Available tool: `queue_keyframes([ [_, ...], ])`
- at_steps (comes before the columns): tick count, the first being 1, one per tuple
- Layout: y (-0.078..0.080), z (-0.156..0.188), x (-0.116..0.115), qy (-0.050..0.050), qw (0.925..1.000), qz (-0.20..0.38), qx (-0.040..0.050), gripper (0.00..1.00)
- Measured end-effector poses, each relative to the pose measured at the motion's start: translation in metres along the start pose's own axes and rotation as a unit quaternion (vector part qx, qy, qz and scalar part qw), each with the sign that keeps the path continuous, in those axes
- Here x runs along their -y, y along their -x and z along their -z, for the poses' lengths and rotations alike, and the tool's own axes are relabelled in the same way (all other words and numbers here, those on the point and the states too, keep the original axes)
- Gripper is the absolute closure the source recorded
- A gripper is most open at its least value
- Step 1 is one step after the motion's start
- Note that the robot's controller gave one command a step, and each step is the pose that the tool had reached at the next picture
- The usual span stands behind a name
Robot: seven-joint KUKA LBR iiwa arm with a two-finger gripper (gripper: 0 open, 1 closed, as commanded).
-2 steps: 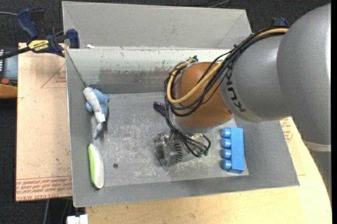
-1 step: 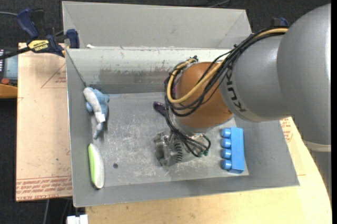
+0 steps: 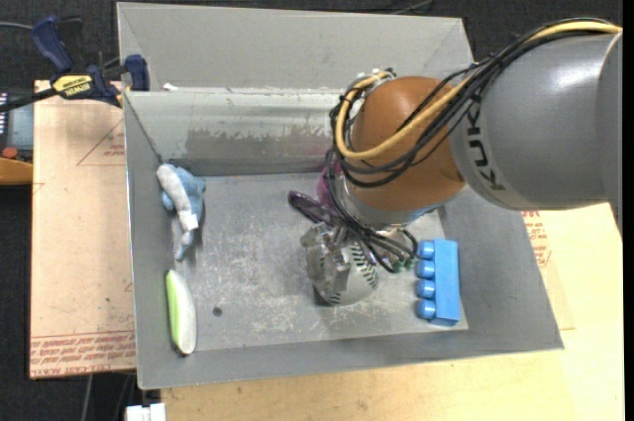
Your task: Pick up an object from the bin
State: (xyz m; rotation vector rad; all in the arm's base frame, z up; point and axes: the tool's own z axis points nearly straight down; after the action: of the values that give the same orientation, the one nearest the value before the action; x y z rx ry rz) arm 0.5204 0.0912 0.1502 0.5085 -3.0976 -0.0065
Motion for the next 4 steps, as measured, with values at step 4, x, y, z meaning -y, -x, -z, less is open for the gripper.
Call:
queue_keyframes([
  [4,-0.034,-0.008,0.020,0.003,0.9998,-0.018,-0.0007,1.00],
])
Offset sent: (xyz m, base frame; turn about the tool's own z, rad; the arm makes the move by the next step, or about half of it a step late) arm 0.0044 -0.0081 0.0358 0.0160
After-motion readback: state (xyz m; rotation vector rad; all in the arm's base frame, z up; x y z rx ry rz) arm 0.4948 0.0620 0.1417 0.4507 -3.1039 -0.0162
